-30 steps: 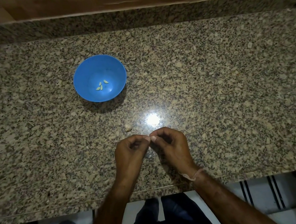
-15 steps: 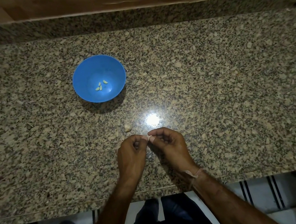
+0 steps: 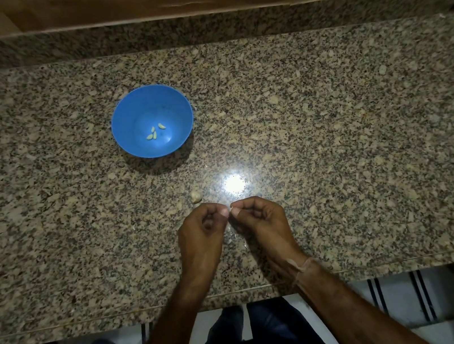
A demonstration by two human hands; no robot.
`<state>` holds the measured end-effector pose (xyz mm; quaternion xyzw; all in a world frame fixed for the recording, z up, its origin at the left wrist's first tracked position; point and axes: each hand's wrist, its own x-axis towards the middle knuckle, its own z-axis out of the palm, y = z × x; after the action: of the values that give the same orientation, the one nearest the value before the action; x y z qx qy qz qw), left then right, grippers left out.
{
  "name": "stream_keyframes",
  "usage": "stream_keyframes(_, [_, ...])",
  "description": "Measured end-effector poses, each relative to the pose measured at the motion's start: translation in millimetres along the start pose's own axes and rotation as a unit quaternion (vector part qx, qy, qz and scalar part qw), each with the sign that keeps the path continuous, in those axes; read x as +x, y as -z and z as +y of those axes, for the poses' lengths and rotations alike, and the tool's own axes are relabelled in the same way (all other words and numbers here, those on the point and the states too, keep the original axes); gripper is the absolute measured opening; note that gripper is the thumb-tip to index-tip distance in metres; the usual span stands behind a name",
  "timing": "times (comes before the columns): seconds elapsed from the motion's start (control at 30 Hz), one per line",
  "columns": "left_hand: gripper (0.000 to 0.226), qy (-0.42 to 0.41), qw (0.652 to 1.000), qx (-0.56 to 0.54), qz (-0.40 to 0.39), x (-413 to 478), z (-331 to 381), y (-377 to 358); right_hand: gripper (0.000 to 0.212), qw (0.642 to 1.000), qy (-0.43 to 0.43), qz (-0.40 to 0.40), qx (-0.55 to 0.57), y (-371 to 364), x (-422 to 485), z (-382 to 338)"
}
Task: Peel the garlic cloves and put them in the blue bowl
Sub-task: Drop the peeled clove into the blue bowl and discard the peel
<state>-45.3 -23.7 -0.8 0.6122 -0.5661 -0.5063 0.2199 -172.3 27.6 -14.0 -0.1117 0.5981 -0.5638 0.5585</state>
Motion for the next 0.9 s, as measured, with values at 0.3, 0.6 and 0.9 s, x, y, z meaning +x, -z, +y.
stream_keyframes(0.3, [0.013,0.015,1.000,-0.009,0.010,-2.4,7.0,2.5,0.008,0.999,0.032,0.010,0.010,-3.9,-1.7,2.3])
stream_keyframes(0.6, [0.007,0.067,0.992,-0.105,-0.017,-1.9,9.0,-0.6,0.013,0.996,0.066,0.006,-0.051,1.2,-1.4,1.5])
stream_keyframes(0.9, [0.008,0.135,0.966,-0.214,-0.045,-0.3,4.3,1.4,0.015,0.997,0.042,-0.042,-0.055,4.5,0.4,-1.6])
